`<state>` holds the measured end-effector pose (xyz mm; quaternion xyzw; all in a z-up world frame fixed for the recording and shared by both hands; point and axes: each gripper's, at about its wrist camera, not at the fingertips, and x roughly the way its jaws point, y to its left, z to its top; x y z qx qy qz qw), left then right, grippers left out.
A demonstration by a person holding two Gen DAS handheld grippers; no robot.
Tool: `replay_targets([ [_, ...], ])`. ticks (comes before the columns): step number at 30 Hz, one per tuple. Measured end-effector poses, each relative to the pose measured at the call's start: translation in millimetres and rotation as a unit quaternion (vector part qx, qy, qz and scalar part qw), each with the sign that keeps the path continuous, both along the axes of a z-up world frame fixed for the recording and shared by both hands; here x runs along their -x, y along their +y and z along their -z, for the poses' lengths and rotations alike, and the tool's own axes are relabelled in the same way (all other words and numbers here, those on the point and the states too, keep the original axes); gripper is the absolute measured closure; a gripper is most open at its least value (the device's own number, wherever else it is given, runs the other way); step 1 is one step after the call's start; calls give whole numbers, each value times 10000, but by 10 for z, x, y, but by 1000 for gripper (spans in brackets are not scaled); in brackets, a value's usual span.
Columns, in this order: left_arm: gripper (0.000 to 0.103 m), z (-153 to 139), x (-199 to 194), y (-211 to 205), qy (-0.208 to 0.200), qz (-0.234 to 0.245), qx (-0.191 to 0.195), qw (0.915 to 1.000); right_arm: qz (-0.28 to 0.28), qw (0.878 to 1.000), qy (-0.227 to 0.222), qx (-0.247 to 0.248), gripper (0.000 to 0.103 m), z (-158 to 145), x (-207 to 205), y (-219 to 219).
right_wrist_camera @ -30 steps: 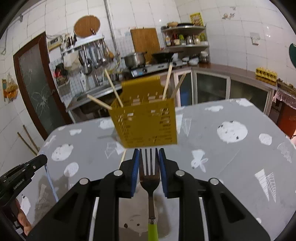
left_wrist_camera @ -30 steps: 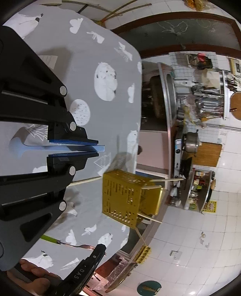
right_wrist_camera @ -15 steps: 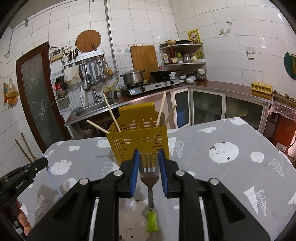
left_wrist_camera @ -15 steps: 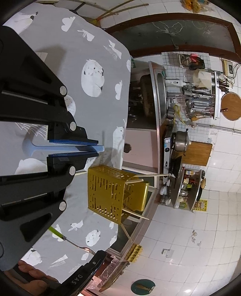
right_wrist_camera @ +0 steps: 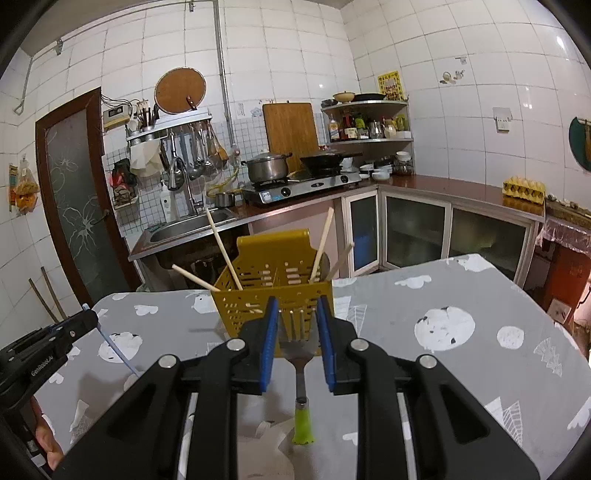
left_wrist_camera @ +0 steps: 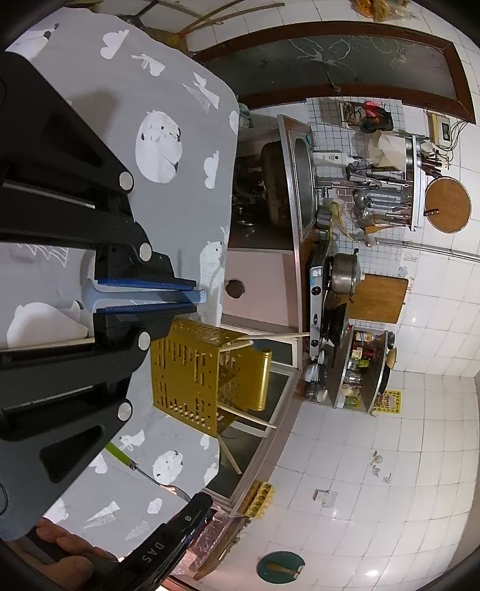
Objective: Organize utensils
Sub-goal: 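Carry the held spoon and fork over the yellow caddy with both grippers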
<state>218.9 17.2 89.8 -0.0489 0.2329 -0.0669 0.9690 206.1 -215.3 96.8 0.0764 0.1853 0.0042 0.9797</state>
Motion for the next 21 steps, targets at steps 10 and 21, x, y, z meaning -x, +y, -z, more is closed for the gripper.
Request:
replay_targets([
  [10,97,-265,-28,-150,-265,208,7,9994,22,9999,-158,39,81,-214,-70,-90],
  [21,97,-726,-172,-370,-691,433,66,9966,-16,9985,-516,156,81,-637,-228,-121],
])
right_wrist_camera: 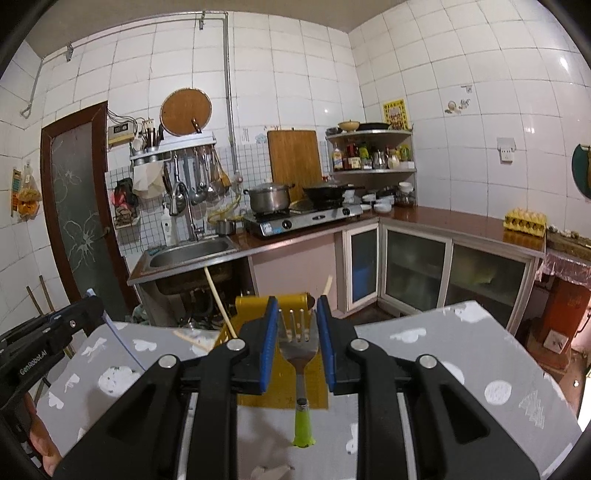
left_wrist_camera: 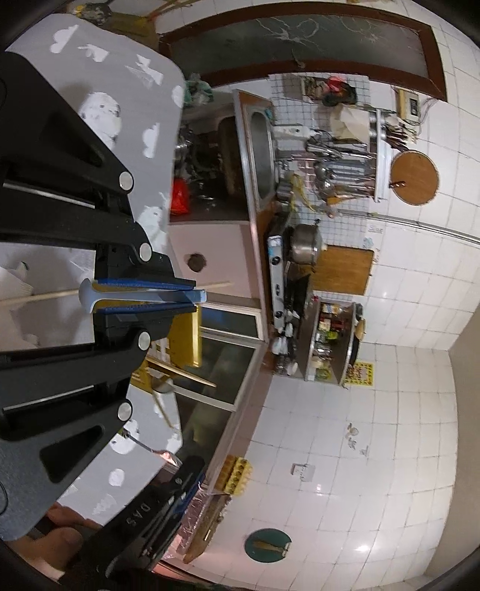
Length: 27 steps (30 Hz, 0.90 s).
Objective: Organize utensils
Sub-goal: 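Carry the held spoon and fork over the yellow caddy with both grippers, then lower the spoon and fork into the caddy and open both grippers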
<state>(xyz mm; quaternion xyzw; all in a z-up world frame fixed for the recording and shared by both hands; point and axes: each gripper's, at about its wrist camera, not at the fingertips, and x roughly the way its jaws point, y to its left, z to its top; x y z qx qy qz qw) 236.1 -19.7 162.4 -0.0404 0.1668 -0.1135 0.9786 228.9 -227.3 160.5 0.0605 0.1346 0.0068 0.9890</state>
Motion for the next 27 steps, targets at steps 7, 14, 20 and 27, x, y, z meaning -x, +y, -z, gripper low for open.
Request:
replay_targets([
  [7,97,-357,-151,-173,-367,105,0,9993,2,9996,-255,145,81,-343,-204,16],
  [14,97,-471,-527,-380,-571,82,-138,9982,67,9992,-360,184,81,-459,-574,-7],
  [20,97,-297,-913,-570,-572,69,-350,9977,90,9993,-362,28,81,-364,-1047,-106],
  [27,97,198,-1365,-636,-91,140,-355,9992,12,10000,-65,40,82,34,-1390,-82],
])
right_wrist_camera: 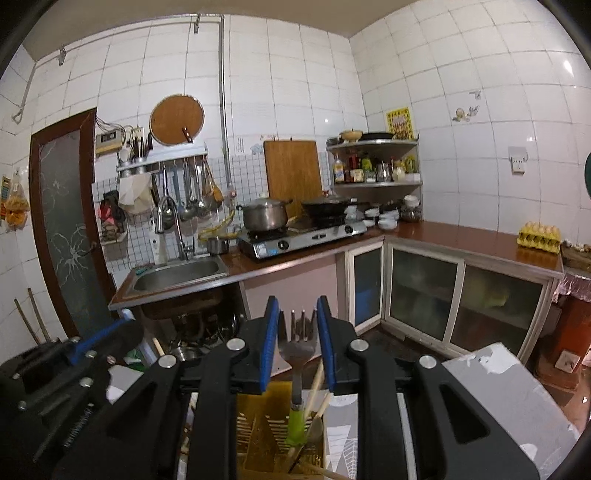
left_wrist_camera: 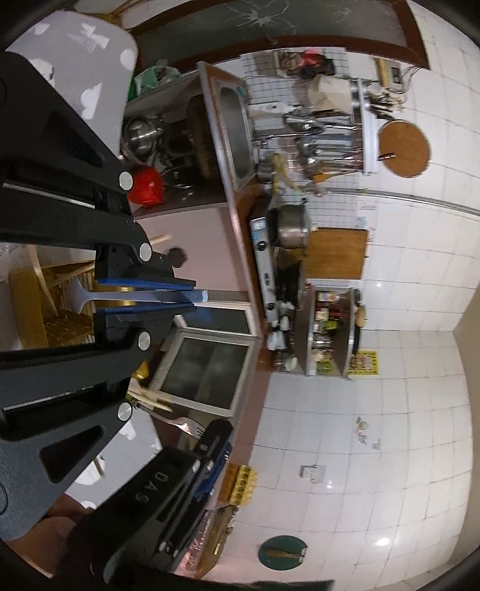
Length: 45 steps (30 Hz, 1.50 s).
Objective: Organize utensils
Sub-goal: 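Lower the spoon and fork into the caddy and open both grippers, then withdraw both tools from the caddy back over the tablecloth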
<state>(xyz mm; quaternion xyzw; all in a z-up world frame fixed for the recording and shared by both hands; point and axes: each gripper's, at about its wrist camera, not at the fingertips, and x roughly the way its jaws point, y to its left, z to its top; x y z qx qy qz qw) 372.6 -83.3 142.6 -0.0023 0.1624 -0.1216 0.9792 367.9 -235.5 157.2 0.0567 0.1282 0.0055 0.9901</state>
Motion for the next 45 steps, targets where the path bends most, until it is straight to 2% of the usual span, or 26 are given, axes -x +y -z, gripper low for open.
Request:
replay_targets([
  [6,97,385,-175,70,401,-21,-2,9992,-42,9992,348,183,81,343,-108,73],
  [12,97,567,-258,207,732,-53,13,9973,-76,9965,780,279,81,535,-168,72],
  [13,97,556,-239,234,751,-74,47,9971,-45,9964,802,288,80,535,-149,61],
  [15,96,492,-162,295,737,-71,112,9972,44,9962,828,276,67,491,-69,23],
  [16,87,432,-97,335,708,-84,128,9974,62,9964,814,248,50,471,-27,6],
  [17,77,385,-43,357,688,-97,138,9975,113,9966,788,229,45,430,56,-18],
  [18,52,312,45,411,645,-113,170,9977,141,9965,794,241,45,402,114,-30],
  [19,34,238,154,479,559,-155,221,9981,158,9963,811,246,45,379,178,-36],
  [21,25,116,369,626,402,-251,292,9985,177,9960,840,230,45,331,359,-56],
  [25,8,38,706,902,503,-347,385,9974,192,9950,945,259,43,342,753,-21],
  [29,5,158,1050,1137,604,-534,208,9965,161,9927,1148,326,41,498,1129,63],
  [35,5,634,1301,1385,1217,-708,16,9900,77,9872,1552,353,40,943,1615,269],
  [40,5,1103,1460,1543,1638,-883,-242,9822,31,9790,1987,456,38,1376,1795,469],
  [45,5,1385,1546,1650,1962,-871,-498,9754,-135,9706,2354,478,38,1684,1885,679],
])
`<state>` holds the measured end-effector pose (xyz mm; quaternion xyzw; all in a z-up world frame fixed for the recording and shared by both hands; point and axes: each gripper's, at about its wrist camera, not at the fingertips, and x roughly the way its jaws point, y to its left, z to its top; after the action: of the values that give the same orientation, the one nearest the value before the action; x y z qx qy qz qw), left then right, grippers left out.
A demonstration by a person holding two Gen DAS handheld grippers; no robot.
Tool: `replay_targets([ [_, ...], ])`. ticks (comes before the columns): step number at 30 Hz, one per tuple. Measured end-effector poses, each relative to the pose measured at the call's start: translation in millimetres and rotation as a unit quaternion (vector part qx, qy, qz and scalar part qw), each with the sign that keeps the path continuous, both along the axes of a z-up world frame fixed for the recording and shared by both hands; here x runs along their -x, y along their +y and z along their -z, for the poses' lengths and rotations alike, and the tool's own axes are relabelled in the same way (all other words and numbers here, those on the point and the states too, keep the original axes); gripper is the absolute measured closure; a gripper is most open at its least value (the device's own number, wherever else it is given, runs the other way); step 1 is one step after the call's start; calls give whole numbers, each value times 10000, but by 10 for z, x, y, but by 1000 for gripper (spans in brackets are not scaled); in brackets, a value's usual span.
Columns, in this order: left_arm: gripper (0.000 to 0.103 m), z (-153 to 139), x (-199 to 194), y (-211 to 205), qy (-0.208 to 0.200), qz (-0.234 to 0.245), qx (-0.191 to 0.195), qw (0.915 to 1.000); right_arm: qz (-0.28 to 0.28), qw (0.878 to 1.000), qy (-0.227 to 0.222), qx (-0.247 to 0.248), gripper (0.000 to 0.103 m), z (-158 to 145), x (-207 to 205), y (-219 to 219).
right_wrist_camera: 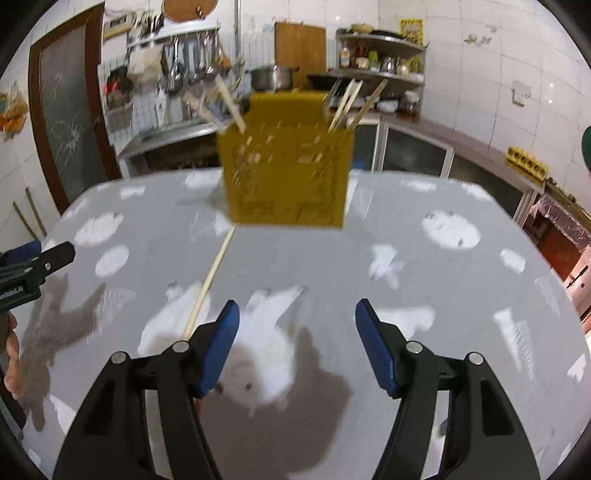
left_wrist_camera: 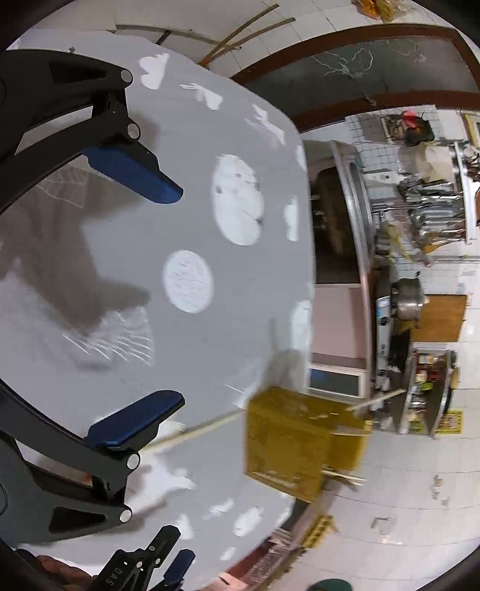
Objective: Organize utensils
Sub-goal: 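Withdraw both tools from the caddy back over the tablecloth, then close the right gripper on a bamboo chopstick while the left gripper grasps another chopstick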
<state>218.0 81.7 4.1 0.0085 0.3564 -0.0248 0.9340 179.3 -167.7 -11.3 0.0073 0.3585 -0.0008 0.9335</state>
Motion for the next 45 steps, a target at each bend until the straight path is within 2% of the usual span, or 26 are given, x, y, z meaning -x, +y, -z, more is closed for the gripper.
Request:
replay_targets([
  [7,5,245,84,103,312,23,24,9995,-191,9988,448,-89,38,171,-29,248],
  [11,5,268,99,133,383,45,-21,9993,-344,9976,604,56,38,240,-30,419],
  [16,5,218,92,189,371,75,142,9992,-357,9953,883,159,40,344,-95,530],
  [17,5,213,85,182,376,67,134,9992,-370,9948,940,154,46,364,-106,543],
  [21,5,207,30,162,454,83,107,9989,-329,9939,1038,162,59,398,-154,567],
  [25,5,149,-36,95,446,63,148,9989,-411,9930,1107,8,87,395,-223,553],
  [27,5,127,-73,34,444,67,190,9988,-468,9925,1124,-76,95,393,-246,543],
  [34,5,140,-254,-276,563,206,133,9981,-475,9934,1031,-181,97,314,-337,339],
  [45,5,278,-605,-899,676,418,74,9968,227,9946,892,-472,97,281,-774,-590],
])
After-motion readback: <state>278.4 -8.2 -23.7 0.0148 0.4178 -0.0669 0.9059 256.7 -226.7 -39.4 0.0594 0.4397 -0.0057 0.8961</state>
